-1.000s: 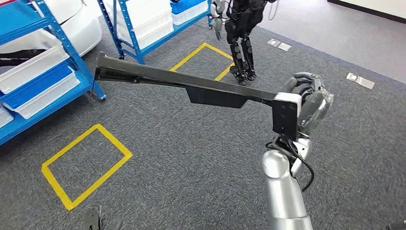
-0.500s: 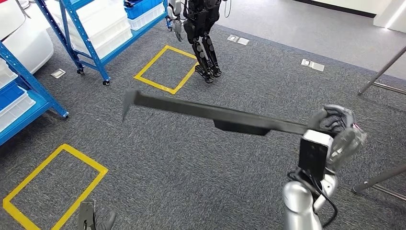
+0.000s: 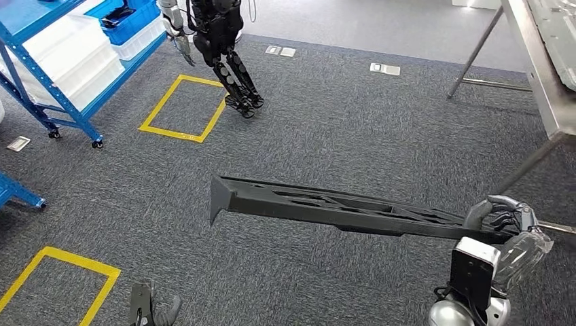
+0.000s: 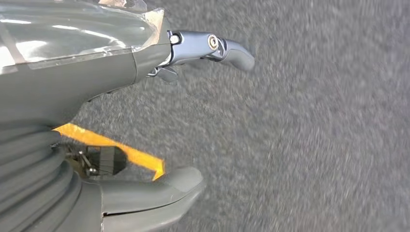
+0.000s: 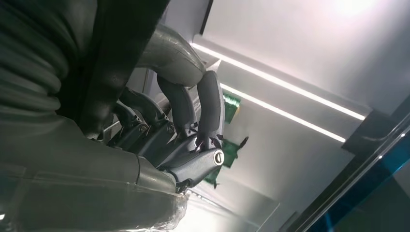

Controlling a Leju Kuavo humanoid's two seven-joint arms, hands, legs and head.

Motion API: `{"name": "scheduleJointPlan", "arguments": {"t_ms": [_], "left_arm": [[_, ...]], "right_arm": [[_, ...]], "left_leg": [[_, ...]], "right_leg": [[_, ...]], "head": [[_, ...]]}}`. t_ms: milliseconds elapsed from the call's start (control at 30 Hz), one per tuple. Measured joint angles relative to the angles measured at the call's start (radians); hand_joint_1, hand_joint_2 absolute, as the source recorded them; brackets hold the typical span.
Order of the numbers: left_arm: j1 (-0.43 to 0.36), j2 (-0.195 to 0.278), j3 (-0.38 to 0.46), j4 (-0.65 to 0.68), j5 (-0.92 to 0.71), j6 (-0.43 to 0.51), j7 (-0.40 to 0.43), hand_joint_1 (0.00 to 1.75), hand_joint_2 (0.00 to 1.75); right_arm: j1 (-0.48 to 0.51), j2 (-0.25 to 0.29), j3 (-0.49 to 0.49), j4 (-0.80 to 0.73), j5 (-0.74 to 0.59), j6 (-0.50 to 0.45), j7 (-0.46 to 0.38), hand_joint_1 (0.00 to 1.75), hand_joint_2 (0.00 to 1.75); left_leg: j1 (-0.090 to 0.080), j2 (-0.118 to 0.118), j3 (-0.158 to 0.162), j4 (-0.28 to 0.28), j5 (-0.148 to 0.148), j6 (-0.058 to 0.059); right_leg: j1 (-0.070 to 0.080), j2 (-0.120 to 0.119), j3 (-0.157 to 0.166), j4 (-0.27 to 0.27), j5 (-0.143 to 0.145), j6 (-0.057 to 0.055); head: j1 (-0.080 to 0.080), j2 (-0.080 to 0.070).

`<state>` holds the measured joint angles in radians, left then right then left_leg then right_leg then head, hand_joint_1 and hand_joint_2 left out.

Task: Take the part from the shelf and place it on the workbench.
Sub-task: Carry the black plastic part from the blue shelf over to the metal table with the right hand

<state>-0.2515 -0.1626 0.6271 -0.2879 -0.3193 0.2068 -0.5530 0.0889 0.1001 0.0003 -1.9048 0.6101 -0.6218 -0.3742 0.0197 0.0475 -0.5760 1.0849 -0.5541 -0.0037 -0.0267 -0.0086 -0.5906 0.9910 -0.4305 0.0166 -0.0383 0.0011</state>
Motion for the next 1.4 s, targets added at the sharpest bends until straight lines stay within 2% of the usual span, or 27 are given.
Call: {"name": "scheduleJointPlan", "arguments": {"t_ms": [33, 67, 100, 133, 200, 267, 333, 400, 467, 533, 600, 633, 667, 733, 767, 833, 900, 933, 967, 1033, 1100, 1133, 1167, 1200, 1267, 1333, 1400], "left_arm": [[0.003, 0.000, 0.000, 0.001, 0.001, 0.000, 0.000, 0.00, 1.75], [0.006, -0.001, -0.001, 0.001, 0.002, -0.001, 0.001, 0.00, 1.75], [0.009, -0.001, -0.001, 0.002, 0.002, -0.002, 0.001, 0.00, 1.75], [0.011, -0.001, -0.003, 0.002, 0.002, -0.004, 0.002, 0.00, 1.75], [0.012, -0.002, -0.010, 0.003, 0.001, -0.007, 0.002, 0.00, 1.75], [0.011, -0.002, -0.019, 0.004, 0.001, -0.007, 0.003, 0.00, 1.75], [0.009, -0.004, -0.026, 0.004, 0.004, -0.007, 0.004, 0.00, 1.75], [0.007, -0.010, -0.033, 0.004, 0.009, -0.006, 0.005, 0.00, 1.75], [0.006, -0.018, -0.040, 0.004, 0.014, -0.004, 0.004, 0.00, 1.75], [0.008, -0.023, -0.044, 0.005, 0.017, -0.004, 0.000, 0.00, 1.75], [0.010, -0.024, -0.046, 0.005, 0.023, -0.005, -0.006, 0.00, 1.75], [0.009, -0.025, -0.048, 0.006, 0.027, -0.005, -0.008, 0.00, 1.75], [0.007, -0.025, -0.050, 0.006, 0.031, -0.005, -0.008, 0.00, 1.75], [0.003, -0.025, -0.056, 0.005, 0.037, -0.006, -0.008, 0.00, 1.75], [0.001, -0.025, -0.059, 0.005, 0.040, -0.007, -0.008, 0.00, 1.75], [0.000, -0.025, -0.064, 0.006, 0.047, -0.012, -0.009, 0.00, 1.75], [0.000, -0.025, -0.068, 0.006, 0.051, -0.019, -0.011, 0.00, 1.75], [0.000, -0.025, -0.070, 0.006, 0.053, -0.022, -0.011, 0.00, 1.75], [0.000, -0.024, -0.071, 0.006, 0.053, -0.024, -0.012, 0.00, 1.75], [0.003, -0.024, -0.072, 0.006, 0.053, -0.025, -0.013, 0.00, 1.75], [0.010, -0.023, -0.073, 0.006, 0.054, -0.024, -0.012, 0.00, 1.75], [0.013, -0.023, -0.074, 0.007, 0.054, -0.024, -0.012, 0.00, 1.75], [0.016, -0.022, -0.074, 0.008, 0.055, -0.023, -0.011, 0.00, 1.75], [0.018, -0.022, -0.074, 0.008, 0.055, -0.023, -0.011, 0.00, 1.75], [0.020, -0.018, -0.074, 0.008, 0.055, -0.024, -0.011, 0.00, 1.75], [0.022, -0.015, -0.074, 0.008, 0.055, -0.024, -0.011, 0.00, 1.75], [0.022, -0.014, -0.075, 0.008, 0.057, -0.024, -0.012, 0.00, 1.75]], "right_arm": [[0.000, 0.000, -0.001, -0.001, 0.002, 0.000, 0.000, 1.75, 1.75], [0.001, 0.000, -0.001, -0.001, 0.004, 0.000, 0.001, 1.75, 1.75], [0.002, 0.000, -0.002, -0.001, 0.007, 0.000, 0.002, 1.75, 1.75], [0.002, 0.000, -0.003, -0.001, 0.012, 0.000, 0.004, 1.75, 1.75], [0.000, -0.001, -0.006, -0.002, 0.033, 0.000, 0.013, 1.75, 1.75], [-0.007, -0.003, -0.009, -0.005, 0.069, 0.001, 0.031, 1.75, 1.75], [-0.025, -0.009, -0.014, -0.006, 0.112, 0.003, 0.056, 1.75, 1.75], [-0.049, -0.020, -0.021, -0.007, 0.145, 0.007, 0.077, 1.75, 1.75], [-0.074, -0.036, -0.029, -0.008, 0.165, 0.009, 0.089, 1.75, 1.75], [-0.103, -0.051, -0.031, -0.006, 0.183, 0.010, 0.096, 1.75, 1.75], [-0.140, -0.072, -0.031, -0.003, 0.207, 0.009, 0.112, 1.75, 1.75], [-0.160, -0.084, -0.031, -0.001, 0.222, 0.009, 0.123, 1.75, 1.75], [-0.180, -0.097, -0.031, 0.001, 0.237, 0.009, 0.135, 1.75, 1.75], [-0.220, -0.121, -0.031, 0.006, 0.261, 0.009, 0.156, 1.75, 1.75], [-0.241, -0.132, -0.031, 0.010, 0.269, 0.009, 0.164, 1.75, 1.75], [-0.281, -0.153, -0.031, 0.022, 0.285, 0.010, 0.179, 1.75, 1.75], [-0.315, -0.175, -0.030, 0.035, 0.299, 0.012, 0.197, 1.75, 1.75], [-0.330, -0.184, -0.031, 0.040, 0.304, 0.013, 0.204, 1.75, 1.75], [-0.344, -0.191, -0.031, 0.045, 0.307, 0.014, 0.209, 1.75, 1.75], [-0.366, -0.201, -0.031, 0.052, 0.309, 0.016, 0.215, 1.75, 1.75], [-0.375, -0.207, -0.031, 0.060, 0.312, 0.016, 0.223, 1.75, 1.75], [-0.376, -0.211, -0.031, 0.065, 0.313, 0.016, 0.227, 1.75, 1.75], [-0.376, -0.215, -0.031, 0.069, 0.314, 0.016, 0.231, 1.75, 1.75], [-0.376, -0.220, -0.031, 0.073, 0.313, 0.016, 0.234, 1.75, 1.75], [-0.376, -0.228, -0.032, 0.080, 0.310, 0.015, 0.238, 1.75, 1.75], [-0.375, -0.233, -0.032, 0.088, 0.306, 0.014, 0.240, 1.75, 1.75], [-0.369, -0.241, -0.035, 0.095, 0.298, 0.012, 0.240, 1.75, 1.75]], "left_leg": [[0.000, -0.025, -0.032, 0.069, -0.039, 0.000], [0.000, -0.038, -0.064, 0.135, -0.068, 0.002], [-0.001, -0.044, -0.087, 0.178, -0.080, 0.006], [-0.003, -0.048, -0.094, 0.185, -0.070, 0.012], [-0.010, -0.064, -0.050, 0.091, -0.004, 0.030], [-0.020, -0.104, 0.013, -0.036, 0.054, 0.049], [-0.028, -0.120, 0.037, -0.086, 0.068, 0.058], [-0.030, -0.097, 0.039, -0.095, 0.077, 0.064], [-0.027, -0.074, 0.043, -0.113, 0.092, 0.072], [-0.027, -0.048, 0.041, -0.122, 0.101, 0.076], [-0.029, -0.018, 0.036, -0.121, 0.102, 0.076], [-0.028, -0.003, 0.034, -0.120, 0.102, 0.076], [-0.027, 0.011, 0.033, -0.118, 0.101, 0.074], [-0.027, 0.034, 0.032, -0.110, 0.096, 0.066], [-0.029, 0.044, 0.030, -0.102, 0.091, 0.059], [-0.033, 0.062, 0.026, -0.090, 0.083, 0.048], [-0.031, 0.076, 0.024, -0.086, 0.080, 0.041], [-0.027, 0.066, 0.021, -0.078, 0.072, 0.036], [-0.023, 0.043, 0.013, -0.056, 0.054, 0.032], [-0.017, -0.015, -0.033, 0.045, -0.007, 0.024], [-0.016, -0.040, -0.096, 0.167, -0.056, 0.023], [-0.017, -0.044, -0.113, 0.192, -0.056, 0.026], [-0.017, -0.048, -0.111, 0.180, -0.035, 0.031], [-0.018, -0.057, -0.091, 0.132, 0.000, 0.038], [-0.018, -0.104, -0.028, 0.000, 0.066, 0.051], [-0.021, -0.132, 0.005, -0.066, 0.086, 0.057], [-0.025, -0.112, 0.008, -0.075, 0.089, 0.060]], "right_leg": [[0.003, 0.012, -0.003, 0.000, 0.002, -0.003], [0.007, 0.024, -0.005, 0.000, 0.004, -0.006], [0.011, 0.037, -0.007, 0.000, 0.005, -0.009], [0.015, 0.051, -0.009, 0.000, 0.007, -0.011], [0.020, 0.077, -0.009, 0.001, 0.010, -0.014], [0.021, 0.099, -0.009, 0.001, 0.013, -0.011], [0.019, 0.118, -0.014, 0.002, 0.019, -0.002], [0.016, 0.132, -0.022, 0.000, 0.025, 0.008], [0.018, 0.101, -0.045, 0.033, 0.007, 0.009], [0.018, 0.047, -0.099, 0.144, -0.049, 0.005], [0.013, 0.025, -0.151, 0.265, -0.095, 0.010], [0.010, 0.019, -0.155, 0.284, -0.099, 0.018], [0.006, 0.012, -0.137, 0.261, -0.087, 0.029], [0.001, -0.023, -0.057, 0.128, -0.046, 0.051], [0.000, -0.040, -0.021, 0.068, -0.030, 0.053], [0.004, -0.054, 0.009, 0.012, -0.019, 0.043], [0.005, -0.029, 0.004, 0.012, -0.015, 0.027], [0.004, -0.019, 0.002, 0.012, -0.012, 0.022], [0.002, -0.009, 0.001, 0.011, -0.009, 0.017], [0.002, 0.010, -0.002, 0.011, -0.006, 0.009], [0.006, 0.034, -0.005, 0.011, -0.004, 0.003], [0.008, 0.046, -0.006, 0.011, -0.003, 0.002], [0.010, 0.060, -0.006, 0.011, -0.002, 0.000], [0.011, 0.073, -0.006, 0.011, -0.001, -0.001], [0.013, 0.098, -0.006, 0.011, 0.002, 0.000], [0.011, 0.118, -0.011, 0.011, 0.006, 0.007], [0.007, 0.138, -0.019, 0.007, 0.013, 0.018]], "head": [[-0.003, 0.000], [-0.006, 0.000], [-0.007, 0.000], [-0.008, 0.000], [-0.007, 0.000], [-0.007, 0.000], [-0.007, 0.000], [-0.007, 0.000], [-0.003, 0.000], [0.003, 0.000], [0.007, 0.000], [0.007, 0.000], [0.008, 0.000], [0.010, 0.000], [0.012, 0.000], [0.010, 0.000], [0.006, 0.000], [0.005, 0.000], [0.004, 0.000], [-0.001, 0.000], [-0.004, 0.000], [-0.005, 0.000], [-0.005, 0.000], [-0.005, 0.000], [-0.005, 0.000], [-0.006, 0.000], [-0.008, 0.000]]}}
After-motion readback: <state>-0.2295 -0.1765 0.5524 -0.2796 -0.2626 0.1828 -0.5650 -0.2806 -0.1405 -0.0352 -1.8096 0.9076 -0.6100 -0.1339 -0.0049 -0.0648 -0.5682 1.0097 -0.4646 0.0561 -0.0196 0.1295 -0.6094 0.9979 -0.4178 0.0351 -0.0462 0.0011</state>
